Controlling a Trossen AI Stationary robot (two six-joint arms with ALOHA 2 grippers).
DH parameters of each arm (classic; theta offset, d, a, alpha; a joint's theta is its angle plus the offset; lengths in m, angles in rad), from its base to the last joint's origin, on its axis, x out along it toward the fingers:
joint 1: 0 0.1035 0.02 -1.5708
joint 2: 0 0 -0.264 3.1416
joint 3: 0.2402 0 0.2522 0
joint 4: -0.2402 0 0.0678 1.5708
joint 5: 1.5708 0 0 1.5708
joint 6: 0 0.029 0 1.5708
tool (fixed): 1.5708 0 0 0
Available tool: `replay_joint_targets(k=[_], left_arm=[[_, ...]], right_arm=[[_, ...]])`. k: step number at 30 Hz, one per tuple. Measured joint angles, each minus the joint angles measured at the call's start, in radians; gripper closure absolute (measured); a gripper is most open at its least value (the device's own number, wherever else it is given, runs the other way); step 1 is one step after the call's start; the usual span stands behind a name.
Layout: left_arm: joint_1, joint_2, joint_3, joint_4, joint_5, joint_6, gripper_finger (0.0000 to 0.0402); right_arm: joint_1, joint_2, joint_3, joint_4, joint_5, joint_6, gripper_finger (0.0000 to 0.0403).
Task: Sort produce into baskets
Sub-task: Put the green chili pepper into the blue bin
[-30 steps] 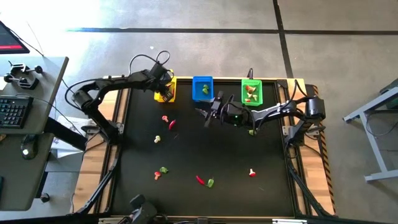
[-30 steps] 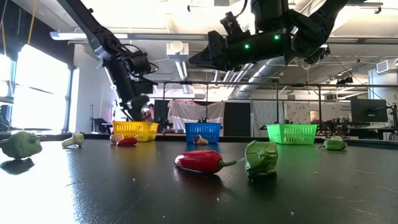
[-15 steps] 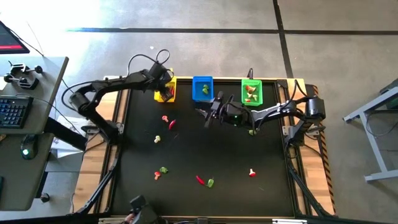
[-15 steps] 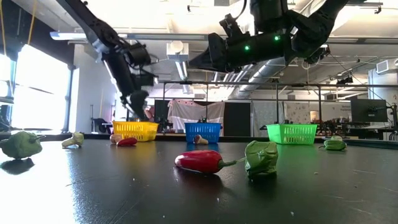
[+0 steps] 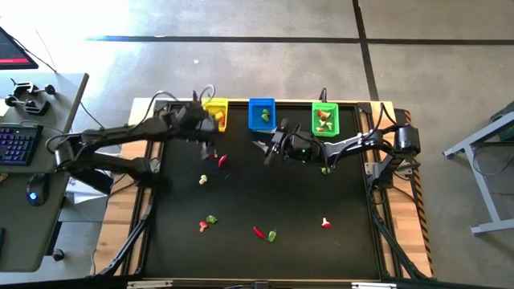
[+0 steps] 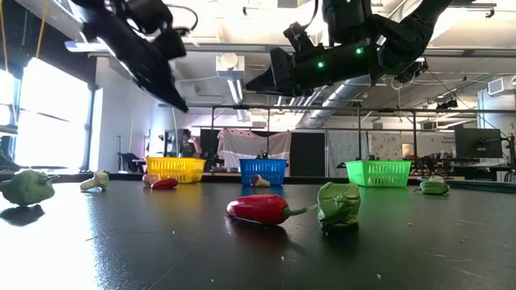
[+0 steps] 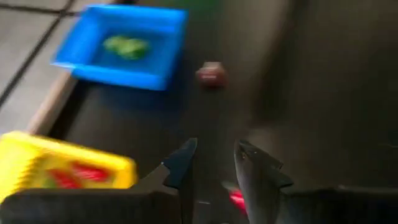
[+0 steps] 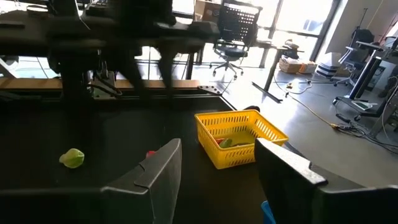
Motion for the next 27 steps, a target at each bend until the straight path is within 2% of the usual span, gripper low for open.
replay_joint_targets(k=[6, 9, 13, 20, 27], left_arm=[[-0.26, -0.077, -0.026, -0.134, 0.009, -0.045, 0.0326], [-0.383, -0.069, -0.042, -0.187, 0.05, -0.086, 0.0331], [-0.523, -0.03, -0.054, -0.19, 0.052, -0.18, 0.0327], [-0.704, 0.077, -0.054, -0.175, 0.052, -0.329, 0.0273], [-0.797, 0.218, -0.054, -0.044, 0.053, -0.416, 0.0214]], right_arm=[[0.0, 0.0, 0.0, -0.016, 0.0, 0.005, 0.0208], [0.0, 0.0, 0.0, -0.032, 0.0, 0.008, 0.0208], [0.0, 0.0, 0.0, -0.051, 0.0, 0.008, 0.0208], [0.0, 0.0, 0.0, -0.07, 0.0, 0.011, 0.0208], [0.0, 0.0, 0.0, -0.086, 0.0, 0.008, 0.0208]])
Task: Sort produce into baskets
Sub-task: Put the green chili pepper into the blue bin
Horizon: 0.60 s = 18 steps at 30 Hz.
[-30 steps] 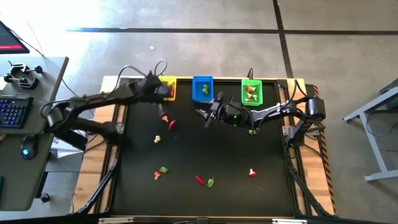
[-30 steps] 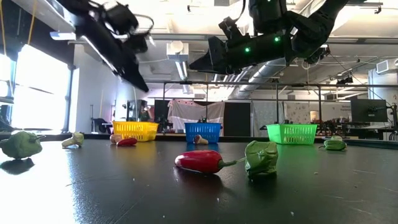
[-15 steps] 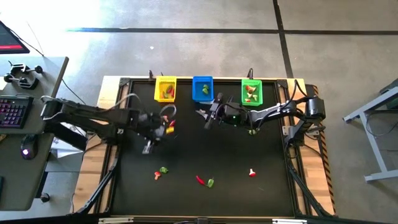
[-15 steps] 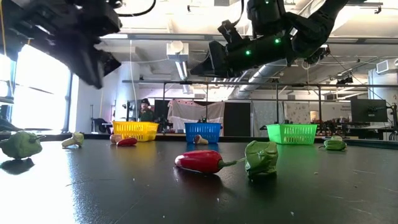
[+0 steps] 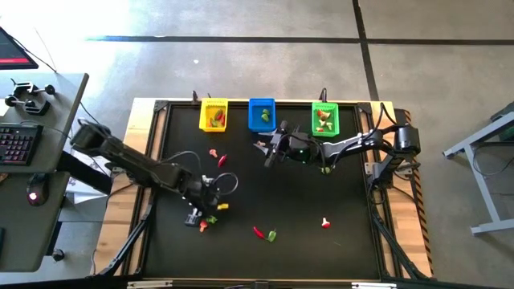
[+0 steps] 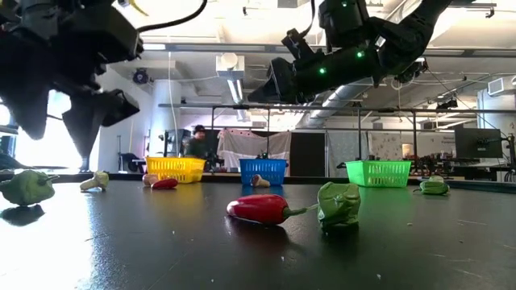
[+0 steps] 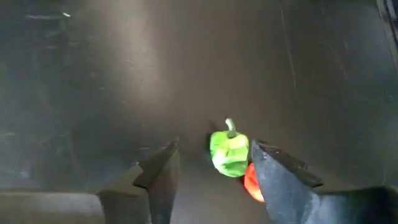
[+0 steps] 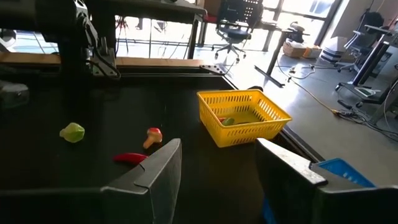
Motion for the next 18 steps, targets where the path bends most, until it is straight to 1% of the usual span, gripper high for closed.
replay_joint_targets(k=[3, 7, 10, 13, 18], left_arm=[[-0.008, 0.041, 0.0, 0.007, 0.003, -0.011, 0.0204], [-0.011, 0.065, 0.0, 0.026, 0.002, -0.033, 0.0202], [-0.013, 0.066, 0.0, 0.032, 0.016, -0.039, 0.0202], [-0.013, 0.066, 0.0, 0.033, 0.053, -0.039, 0.0202], [-0.039, 0.066, 0.0, 0.042, 0.051, -0.024, 0.0202]], right_arm=[[0.0, 0.0, 0.0, -0.013, 0.0, -0.002, 0.0208], [0.0, 0.0, 0.0, -0.043, 0.0, -0.004, 0.0208], [0.0, 0.0, 0.0, -0.056, 0.0, -0.004, 0.0208], [0.0, 0.0, 0.0, -0.06, 0.0, -0.006, 0.0208], [0.0, 0.0, 0.0, -0.061, 0.0, -0.008, 0.0208]])
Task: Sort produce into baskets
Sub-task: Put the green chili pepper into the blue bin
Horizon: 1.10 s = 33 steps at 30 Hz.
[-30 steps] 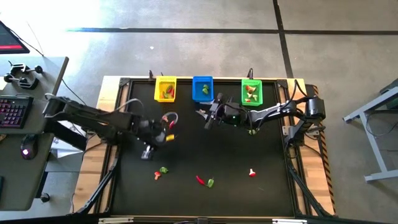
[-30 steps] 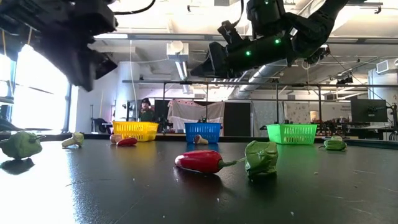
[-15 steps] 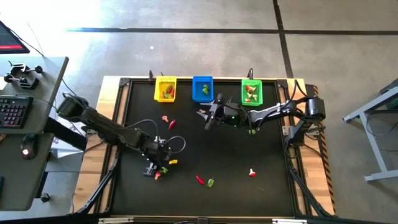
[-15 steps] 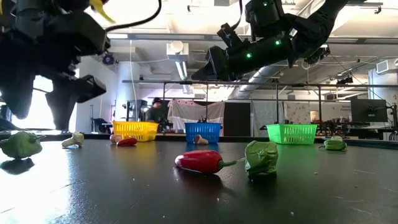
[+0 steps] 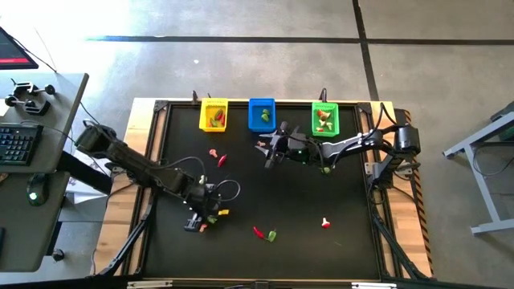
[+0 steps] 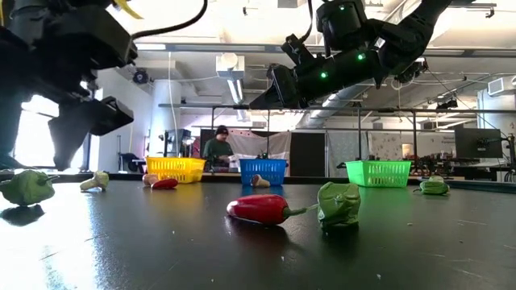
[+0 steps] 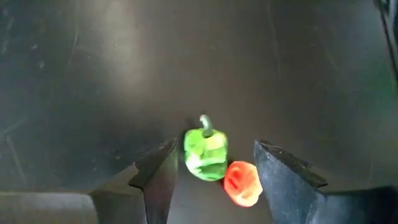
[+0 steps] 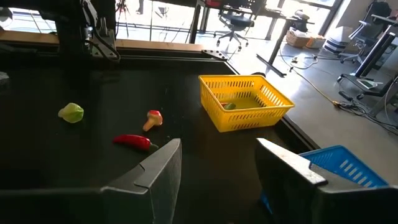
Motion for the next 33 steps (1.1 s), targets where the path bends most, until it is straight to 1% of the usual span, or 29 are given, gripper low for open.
replay_joint_targets(k=[2, 6, 9, 14, 17, 20, 22, 24, 27, 31, 33], left_arm=[[-0.008, 0.012, 0.0, 0.013, -0.005, 0.002, 0.0202], [-0.02, 0.056, 0.0, 0.025, -0.051, -0.002, 0.0203], [-0.026, 0.085, 0.0, 0.036, -0.054, 0.013, 0.0213], [-0.026, 0.097, -0.001, 0.033, -0.057, 0.021, 0.0251], [-0.014, 0.089, -0.001, 0.021, -0.089, 0.025, 0.0281], [0.018, 0.071, -0.001, -0.014, -0.147, 0.071, 0.0314], [0.06, 0.057, -0.001, -0.011, -0.195, 0.114, 0.0335], [0.131, 0.045, -0.001, 0.024, -0.245, 0.164, 0.035], [0.268, 0.033, -0.001, 0.115, -0.289, 0.22, 0.036], [0.468, 0.029, -0.001, 0.346, -0.295, 0.251, 0.0361], [0.563, 0.032, 0.0, 0.481, -0.289, 0.257, 0.0361]], right_arm=[[0.0, 0.0, 0.0, -0.001, 0.0, 0.0, 0.0208], [0.0, 0.0, 0.0, -0.003, 0.0, 0.0, 0.0208], [0.0, 0.0, 0.0, -0.006, 0.0, 0.0, 0.0208], [0.0, 0.0, 0.0, -0.017, 0.0, 0.0, 0.0208], [0.0, 0.0, 0.0, -0.018, 0.0, 0.0, 0.0208], [0.0, 0.0, 0.0, -0.022, 0.0, 0.0, 0.0208], [0.0, -0.003, 0.0, -0.024, 0.0, 0.0, 0.0208], [0.0, -0.015, 0.0, -0.031, 0.014, -0.009, 0.0208], [0.0, -0.053, 0.0, -0.066, 0.098, -0.046, 0.0208], [-0.004, -0.128, 0.0, -0.153, 0.21, -0.092, 0.0208], [-0.016, -0.157, 0.0, -0.195, 0.236, -0.094, 0.0208]])
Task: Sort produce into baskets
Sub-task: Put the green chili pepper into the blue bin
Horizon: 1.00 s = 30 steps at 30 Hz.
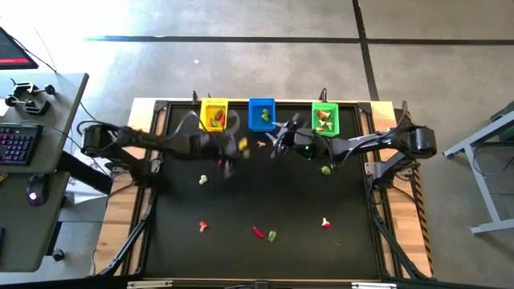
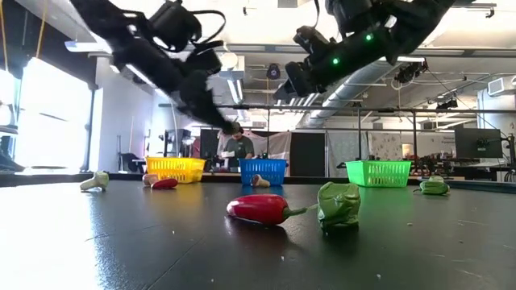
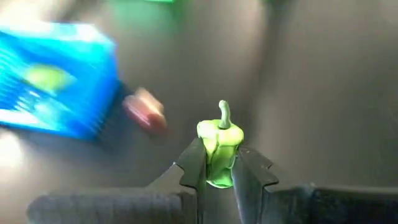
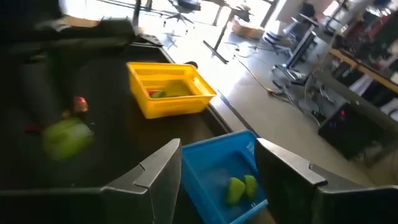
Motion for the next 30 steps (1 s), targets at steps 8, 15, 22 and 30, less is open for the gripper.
replay_joint_targets(k=[8, 15, 22, 30], left_arm=[[0.303, 0.157, 0.205, 0.07, 0.132, 0.153, 0.0361], [0.412, 0.378, 0.438, -0.04, 0.303, 0.199, 0.036], [0.424, 0.478, 0.553, -0.164, 0.317, 0.251, 0.0358], [0.415, 0.485, 0.555, -0.203, 0.265, 0.311, 0.0291]], right_arm=[[-0.093, -0.022, 0.0, -0.036, -0.05, 0.093, 0.0208], [-0.168, -0.021, 0.0, -0.036, -0.058, 0.102, 0.0208], [-0.209, -0.021, 0.0, -0.036, -0.105, 0.102, 0.0208], [-0.221, -0.02, 0.0, -0.064, -0.107, 0.099, 0.0208]])
